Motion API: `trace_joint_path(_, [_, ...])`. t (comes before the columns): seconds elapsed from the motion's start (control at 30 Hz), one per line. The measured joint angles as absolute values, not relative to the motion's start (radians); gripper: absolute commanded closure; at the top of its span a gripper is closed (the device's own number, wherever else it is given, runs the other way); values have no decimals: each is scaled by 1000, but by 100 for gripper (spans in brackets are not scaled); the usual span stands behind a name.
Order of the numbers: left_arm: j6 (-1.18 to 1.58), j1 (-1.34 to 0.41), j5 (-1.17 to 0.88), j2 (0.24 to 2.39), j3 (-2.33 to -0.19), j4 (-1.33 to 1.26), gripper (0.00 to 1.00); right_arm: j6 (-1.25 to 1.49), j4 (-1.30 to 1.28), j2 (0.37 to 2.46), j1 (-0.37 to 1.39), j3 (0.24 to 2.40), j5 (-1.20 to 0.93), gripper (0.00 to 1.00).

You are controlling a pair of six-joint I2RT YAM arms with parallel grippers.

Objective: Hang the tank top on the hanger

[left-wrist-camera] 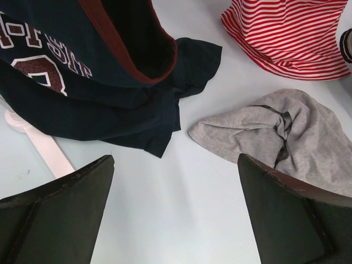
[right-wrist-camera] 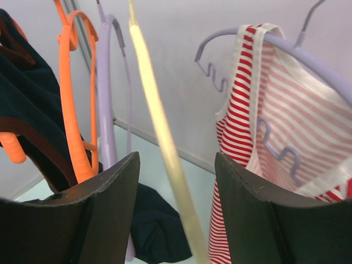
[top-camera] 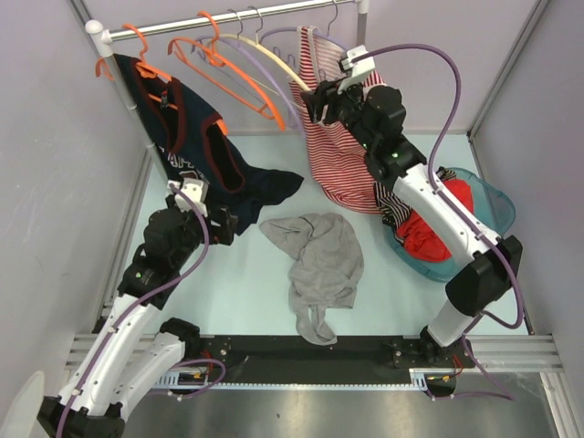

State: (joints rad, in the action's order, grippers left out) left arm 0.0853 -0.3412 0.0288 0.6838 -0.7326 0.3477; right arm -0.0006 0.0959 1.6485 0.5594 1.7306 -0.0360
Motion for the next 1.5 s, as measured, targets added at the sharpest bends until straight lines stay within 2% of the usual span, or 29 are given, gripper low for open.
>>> trace_joint_path(0.3, [86, -341, 42, 677, -732, 353, 1, 7, 101, 1744, 559, 1819, -73, 43])
trace_joint_path(0.47, [86, -341, 43, 676, -732, 354, 1, 2, 75, 1813, 559, 1906, -73, 49])
trace_joint_path(0.6, [86, -341, 49, 675, -732, 355, 1, -8, 35, 1868, 559, 1981, -78, 63])
trace_joint_path(0.63, [86, -341, 50, 675, -732, 355, 0, -12, 23, 1877, 560, 1997, -80, 72])
trace_joint_path(0.7, [86, -341, 51, 675, -732, 355, 1, -25, 6, 1892, 562, 2022, -89, 81])
trace_joint_path(0.73, [86, -341, 51, 675, -732, 355, 1, -31, 2, 1895, 566, 2030, -105, 91])
trace_joint_path(0.8, [86, -341, 54, 675, -732, 355, 0, -41, -18, 1897, 576, 2042, -95, 100])
trace_joint_path(1.5, [86, -341, 77, 673, -732, 362, 1, -228, -153, 1911, 680, 2212, 125, 100])
